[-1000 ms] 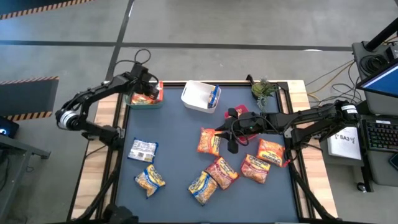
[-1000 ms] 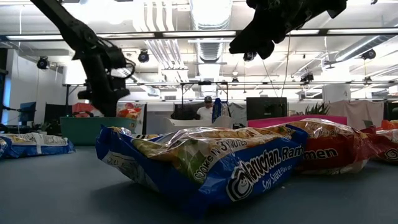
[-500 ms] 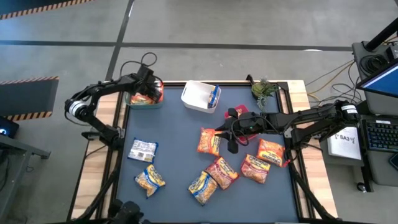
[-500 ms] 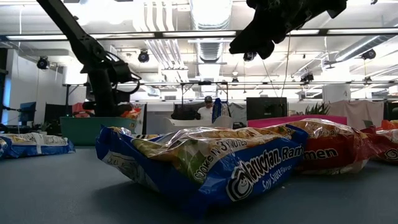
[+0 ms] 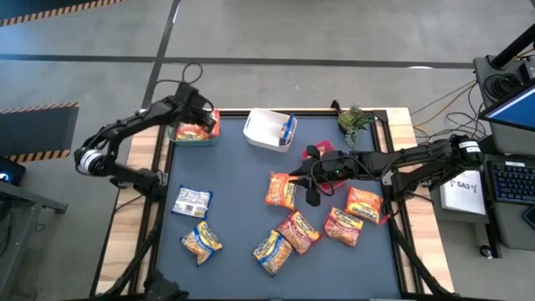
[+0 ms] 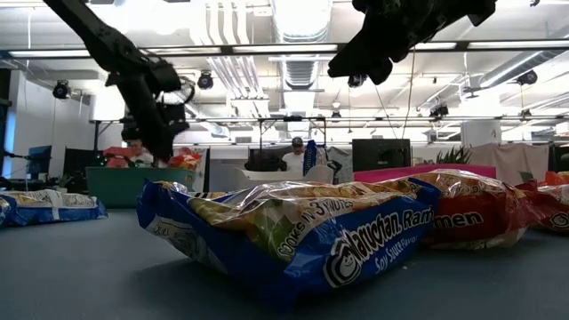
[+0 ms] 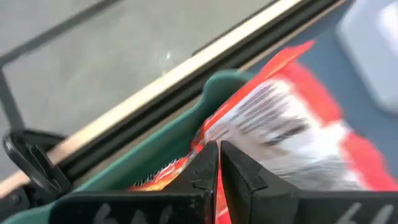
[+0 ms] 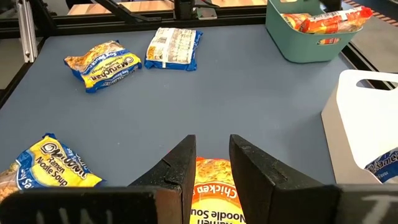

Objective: Sort Maruchan noodles
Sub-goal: Put the orange noodle pack into the green bin, then put the blue noodle pack into the white bin

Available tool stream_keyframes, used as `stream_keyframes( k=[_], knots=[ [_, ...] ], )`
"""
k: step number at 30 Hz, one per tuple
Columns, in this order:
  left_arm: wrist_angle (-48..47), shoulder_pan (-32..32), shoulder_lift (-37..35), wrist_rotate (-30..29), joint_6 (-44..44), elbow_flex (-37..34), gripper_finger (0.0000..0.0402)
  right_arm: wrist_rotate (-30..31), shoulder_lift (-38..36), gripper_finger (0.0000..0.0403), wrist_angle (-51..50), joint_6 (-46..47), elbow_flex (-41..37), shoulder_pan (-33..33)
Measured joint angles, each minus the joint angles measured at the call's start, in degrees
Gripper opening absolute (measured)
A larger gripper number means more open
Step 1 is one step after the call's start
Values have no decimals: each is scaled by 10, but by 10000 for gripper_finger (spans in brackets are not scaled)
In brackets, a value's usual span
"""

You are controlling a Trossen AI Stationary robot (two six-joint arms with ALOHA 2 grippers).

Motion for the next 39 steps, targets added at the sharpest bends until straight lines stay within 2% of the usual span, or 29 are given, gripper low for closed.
stream_keyframes(
  k=[5,10,12,17,20,24,28,32,36,39],
  knots=[
    [-19,-4,-54,29,-1,0,0,0,0,86,0,0,0,0],
    [-38,-52,-128,167,-25,-2,0,1,0,86,2,45,0,0],
    [-38,-93,-162,176,-41,-2,0,7,0,86,10,78,0,0],
    [-37,-239,-236,166,-63,-2,0,18,8,86,37,166,0,9],
    [-38,-335,-262,111,-71,-2,0,15,31,86,37,204,0,28],
    [-39,-455,-272,43,-76,-2,0,12,69,78,37,266,0,48],
    [-53,-550,-264,31,-105,-2,0,-27,96,66,20,336,0,55],
    [-123,-616,-248,30,-222,-2,0,-79,111,58,7,378,0,62],
    [-257,-658,-212,3,-394,-2,0,-81,112,54,7,377,0,72],
    [-364,-690,-175,2,-449,-2,0,-80,105,55,8,356,0,74]
  ],
)
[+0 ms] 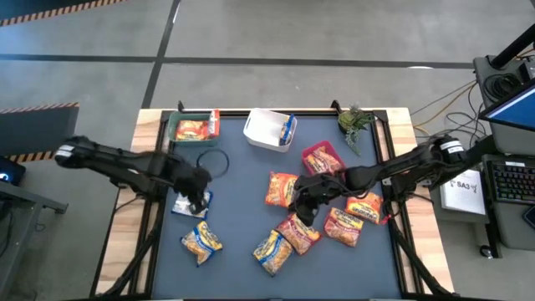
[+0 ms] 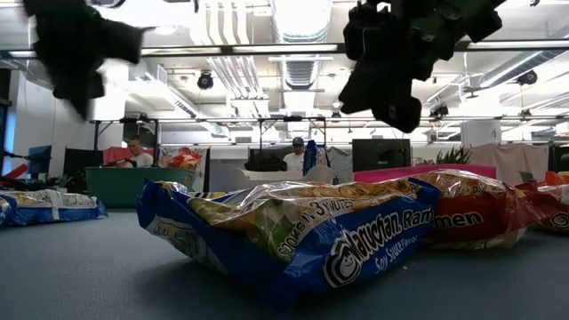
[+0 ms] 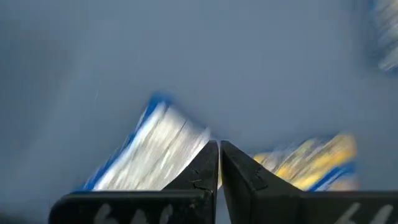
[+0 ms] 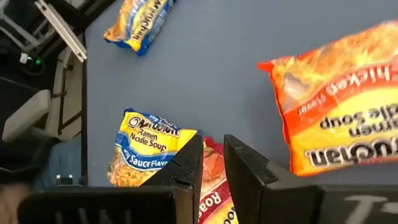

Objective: Sort Maruchan noodles
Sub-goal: Put the blue noodle pack into the white bin

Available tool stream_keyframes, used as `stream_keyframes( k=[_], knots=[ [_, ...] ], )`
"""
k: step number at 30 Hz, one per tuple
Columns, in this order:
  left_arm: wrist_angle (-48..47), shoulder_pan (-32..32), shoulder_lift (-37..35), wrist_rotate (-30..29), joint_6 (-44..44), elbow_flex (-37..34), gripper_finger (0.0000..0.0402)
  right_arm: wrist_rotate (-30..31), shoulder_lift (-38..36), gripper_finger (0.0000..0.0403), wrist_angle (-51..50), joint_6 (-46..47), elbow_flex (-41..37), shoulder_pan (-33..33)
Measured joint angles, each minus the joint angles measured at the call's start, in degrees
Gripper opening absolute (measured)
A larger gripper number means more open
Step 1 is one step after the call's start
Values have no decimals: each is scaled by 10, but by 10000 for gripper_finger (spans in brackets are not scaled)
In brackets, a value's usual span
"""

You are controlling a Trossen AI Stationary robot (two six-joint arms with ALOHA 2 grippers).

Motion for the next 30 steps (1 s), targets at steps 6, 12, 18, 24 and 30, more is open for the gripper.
stream_keyframes(
  k=[6,12,18,24,30],
  knots=[
    [-40,-95,63,7,79,0,13,6,-11,54,8,-46,0,0],
    [-45,-190,120,-18,99,-1,48,34,-14,54,12,-83,0,0],
    [-38,-242,190,-76,72,-1,117,43,-14,54,18,-111,0,0],
    [-40,-250,240,-106,64,-1,196,49,-14,54,21,-116,0,0],
    [-33,-252,263,-127,73,-1,231,50,-14,54,21,-122,0,0]
  ],
)
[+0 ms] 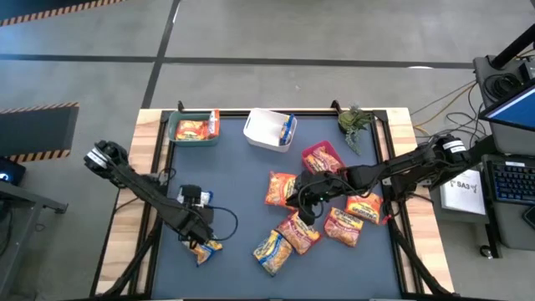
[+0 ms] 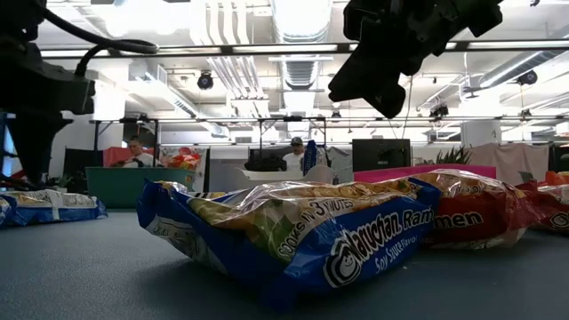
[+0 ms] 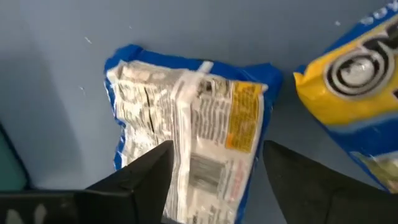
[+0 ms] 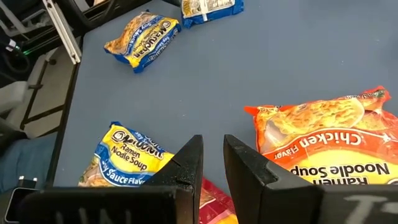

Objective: Sort Maruchan noodles
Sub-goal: Put the blue noodle pack into the white bin

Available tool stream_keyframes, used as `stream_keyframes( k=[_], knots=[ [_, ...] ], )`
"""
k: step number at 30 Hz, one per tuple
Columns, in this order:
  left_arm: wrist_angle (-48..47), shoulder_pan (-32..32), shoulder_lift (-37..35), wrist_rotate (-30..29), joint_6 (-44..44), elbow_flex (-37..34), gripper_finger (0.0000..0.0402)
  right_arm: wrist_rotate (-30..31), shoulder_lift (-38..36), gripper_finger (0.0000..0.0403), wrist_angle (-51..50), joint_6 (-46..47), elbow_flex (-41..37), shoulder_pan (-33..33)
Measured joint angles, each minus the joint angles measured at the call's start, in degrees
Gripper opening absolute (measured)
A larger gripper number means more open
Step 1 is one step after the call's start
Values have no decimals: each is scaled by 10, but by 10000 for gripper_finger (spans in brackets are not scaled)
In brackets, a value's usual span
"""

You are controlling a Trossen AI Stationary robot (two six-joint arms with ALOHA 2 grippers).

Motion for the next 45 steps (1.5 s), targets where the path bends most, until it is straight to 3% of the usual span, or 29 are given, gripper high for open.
stream_keyframes(
  k=[6,11,16,20,22,27,29,31,35,38,40,45],
  knots=[
    [45,0,3,-10,0,-11,231,0,0,54,0,-9,0,0],
    [62,1,3,-34,0,-22,209,1,0,54,0,-10,0,0],
    [78,1,3,-102,26,-39,146,1,0,54,0,-13,0,0],
    [135,18,3,-180,90,-45,56,1,0,54,6,-14,0,0],
    [178,44,3,-186,115,-47,15,1,0,54,7,-15,0,0],
    [327,104,3,-246,215,-58,6,4,0,54,9,-19,0,0],
    [327,129,2,-238,233,-45,2,12,0,54,9,-18,0,0],
    [268,149,0,-192,211,-16,3,14,0,54,9,-13,0,0],
    [46,174,-1,-65,83,43,1,16,3,54,11,-10,0,0],
    [-78,172,-6,-50,-20,50,1,23,3,54,13,-16,0,0],
    [-88,170,-11,-33,-47,29,0,31,3,54,15,-25,0,1],
    [22,170,-11,5,-50,-52,0,31,3,54,24,-43,0,3]
  ],
)
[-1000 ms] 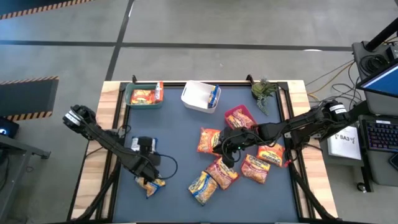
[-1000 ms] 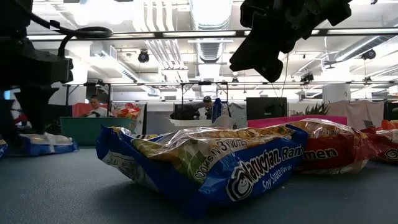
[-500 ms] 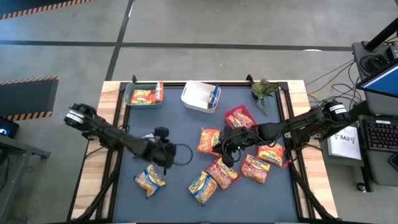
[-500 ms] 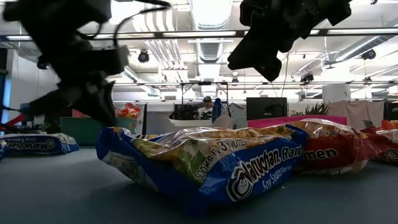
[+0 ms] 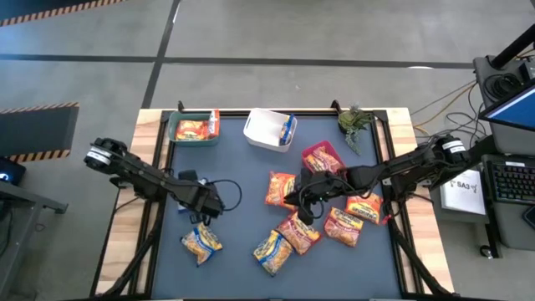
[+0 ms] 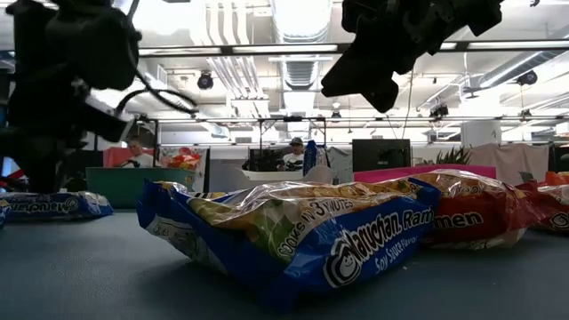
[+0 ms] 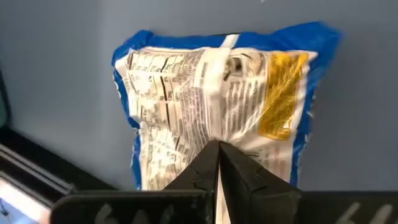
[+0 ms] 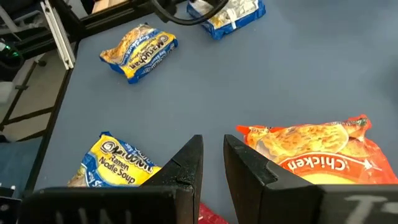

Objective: Sort Maruchan noodles
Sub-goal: Put the blue noodle pack into the white bin

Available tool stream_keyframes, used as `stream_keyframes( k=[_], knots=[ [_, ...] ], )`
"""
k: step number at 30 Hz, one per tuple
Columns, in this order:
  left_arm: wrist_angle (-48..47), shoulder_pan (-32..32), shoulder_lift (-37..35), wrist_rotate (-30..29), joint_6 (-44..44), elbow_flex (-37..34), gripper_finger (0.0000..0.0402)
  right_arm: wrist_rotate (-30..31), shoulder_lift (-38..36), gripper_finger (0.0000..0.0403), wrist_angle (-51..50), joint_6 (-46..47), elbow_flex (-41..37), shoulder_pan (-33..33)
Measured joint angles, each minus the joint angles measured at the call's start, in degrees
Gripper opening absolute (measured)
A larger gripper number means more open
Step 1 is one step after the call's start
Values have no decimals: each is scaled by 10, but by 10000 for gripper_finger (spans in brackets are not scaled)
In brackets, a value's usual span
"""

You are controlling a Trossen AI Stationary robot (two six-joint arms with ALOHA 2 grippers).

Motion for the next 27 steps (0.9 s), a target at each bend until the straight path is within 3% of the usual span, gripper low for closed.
stream_keyframes(
  k=[4,7,9,11,13,18,22,27],
  knots=[
    [36,0,4,-26,14,-9,0,0,0,54,0,0,0,2],
    [110,1,10,-81,49,36,0,0,0,54,3,0,0,2],
    [127,1,7,-113,104,62,0,0,0,54,13,0,0,2],
    [201,1,9,-122,169,90,0,0,0,54,19,0,0,2],
    [181,2,6,-127,193,115,0,0,0,54,31,5,0,2],
    [116,4,4,-100,202,121,0,26,4,54,46,76,0,2],
    [194,-5,5,-29,235,68,0,68,22,54,60,148,3,1],
    [273,-12,-1,-30,210,2,0,69,76,54,59,189,42,-15]
  ],
)
